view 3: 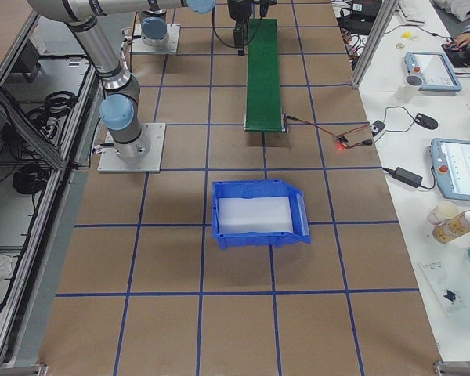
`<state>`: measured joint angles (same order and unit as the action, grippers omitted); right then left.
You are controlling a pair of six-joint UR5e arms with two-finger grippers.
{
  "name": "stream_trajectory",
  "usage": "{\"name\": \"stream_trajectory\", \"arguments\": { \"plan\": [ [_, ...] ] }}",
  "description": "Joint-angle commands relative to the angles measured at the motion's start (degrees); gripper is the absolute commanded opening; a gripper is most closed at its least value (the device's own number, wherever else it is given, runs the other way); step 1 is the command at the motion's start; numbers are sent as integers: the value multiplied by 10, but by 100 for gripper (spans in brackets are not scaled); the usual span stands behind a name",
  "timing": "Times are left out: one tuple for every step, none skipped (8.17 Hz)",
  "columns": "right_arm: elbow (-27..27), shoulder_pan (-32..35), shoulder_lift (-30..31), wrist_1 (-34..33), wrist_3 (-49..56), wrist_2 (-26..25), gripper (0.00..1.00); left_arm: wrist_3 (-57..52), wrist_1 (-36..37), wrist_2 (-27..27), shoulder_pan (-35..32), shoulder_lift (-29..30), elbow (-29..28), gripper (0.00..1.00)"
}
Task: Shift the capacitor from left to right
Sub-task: 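Carry the capacitor with the left gripper over the near end of the conveyor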
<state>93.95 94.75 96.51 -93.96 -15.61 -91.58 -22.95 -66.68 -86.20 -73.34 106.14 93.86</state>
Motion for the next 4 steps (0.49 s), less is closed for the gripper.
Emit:
{"name": "stream_trajectory", "arguments": {
  "plan": [
    [0, 0, 0, 0, 0, -1, 100, 3, 36, -2, -8, 51, 0, 0],
    [0, 0, -1, 1, 1, -1, 100, 5, 67, -3, -8, 76, 0, 0],
    [0, 0, -1, 1, 1, -1, 100, 5, 69, -3, -7, 81, 3, 0],
    [0, 0, -1, 1, 2, -1, 100, 6, 67, -3, -8, 82, 5, 0]
  ]
}}
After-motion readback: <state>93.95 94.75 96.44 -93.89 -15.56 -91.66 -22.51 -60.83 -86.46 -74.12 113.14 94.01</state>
